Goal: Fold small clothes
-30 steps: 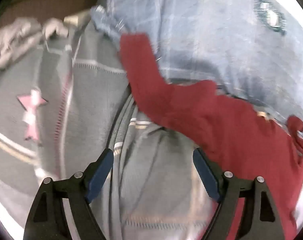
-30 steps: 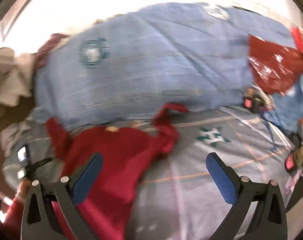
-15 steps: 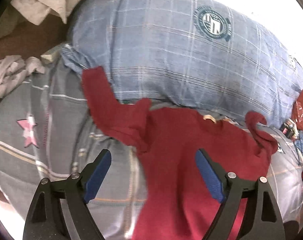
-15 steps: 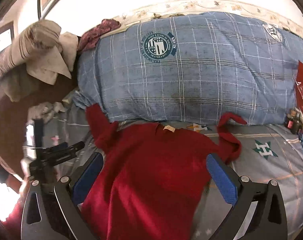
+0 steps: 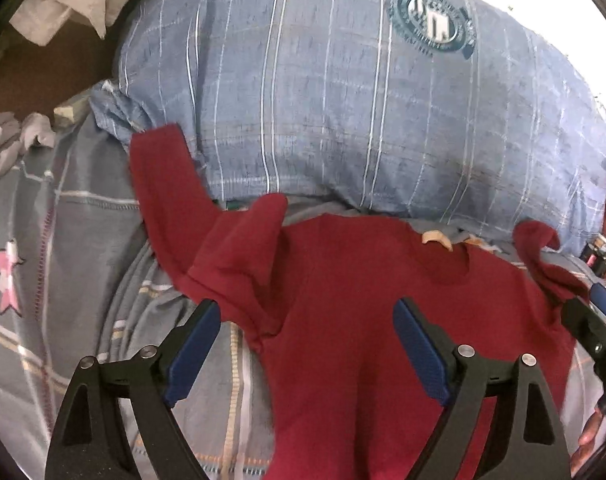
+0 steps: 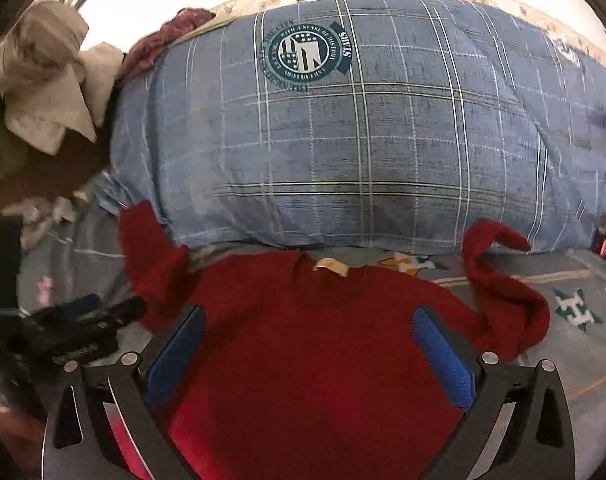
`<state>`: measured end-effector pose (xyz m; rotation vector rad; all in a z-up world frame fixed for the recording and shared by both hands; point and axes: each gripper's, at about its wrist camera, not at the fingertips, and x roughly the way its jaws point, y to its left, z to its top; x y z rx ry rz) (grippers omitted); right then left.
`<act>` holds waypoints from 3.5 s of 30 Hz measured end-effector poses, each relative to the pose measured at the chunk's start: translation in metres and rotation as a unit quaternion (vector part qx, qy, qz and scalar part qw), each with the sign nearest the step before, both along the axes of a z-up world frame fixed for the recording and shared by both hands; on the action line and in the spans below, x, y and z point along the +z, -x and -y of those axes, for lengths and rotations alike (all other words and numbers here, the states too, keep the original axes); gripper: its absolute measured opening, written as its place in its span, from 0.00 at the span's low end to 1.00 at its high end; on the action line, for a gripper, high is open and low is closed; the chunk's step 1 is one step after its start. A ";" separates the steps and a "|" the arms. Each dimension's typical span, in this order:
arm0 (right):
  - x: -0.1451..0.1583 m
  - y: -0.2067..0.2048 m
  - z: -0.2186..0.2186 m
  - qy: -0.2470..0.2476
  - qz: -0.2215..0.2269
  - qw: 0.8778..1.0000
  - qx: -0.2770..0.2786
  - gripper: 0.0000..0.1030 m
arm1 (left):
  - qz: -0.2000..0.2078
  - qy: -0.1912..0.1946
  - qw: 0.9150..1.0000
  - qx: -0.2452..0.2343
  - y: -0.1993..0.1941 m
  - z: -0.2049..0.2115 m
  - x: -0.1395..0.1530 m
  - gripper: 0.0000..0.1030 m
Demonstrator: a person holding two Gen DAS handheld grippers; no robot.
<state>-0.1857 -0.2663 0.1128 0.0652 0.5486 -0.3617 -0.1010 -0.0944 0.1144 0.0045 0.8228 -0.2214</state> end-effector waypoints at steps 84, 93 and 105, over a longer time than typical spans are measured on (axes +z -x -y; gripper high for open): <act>-0.054 -0.036 0.032 -0.008 -0.100 0.995 -0.008 1.00 | -0.010 -0.018 0.999 0.038 -0.044 0.003 -0.048 0.86; -0.056 -0.037 0.029 -0.004 -0.102 0.995 -0.002 1.00 | -0.010 -0.011 0.999 0.047 -0.046 -0.003 -0.047 0.86; -0.061 -0.038 0.024 -0.006 -0.108 0.994 0.016 0.96 | -0.007 0.014 0.996 0.091 -0.063 -0.039 -0.042 0.86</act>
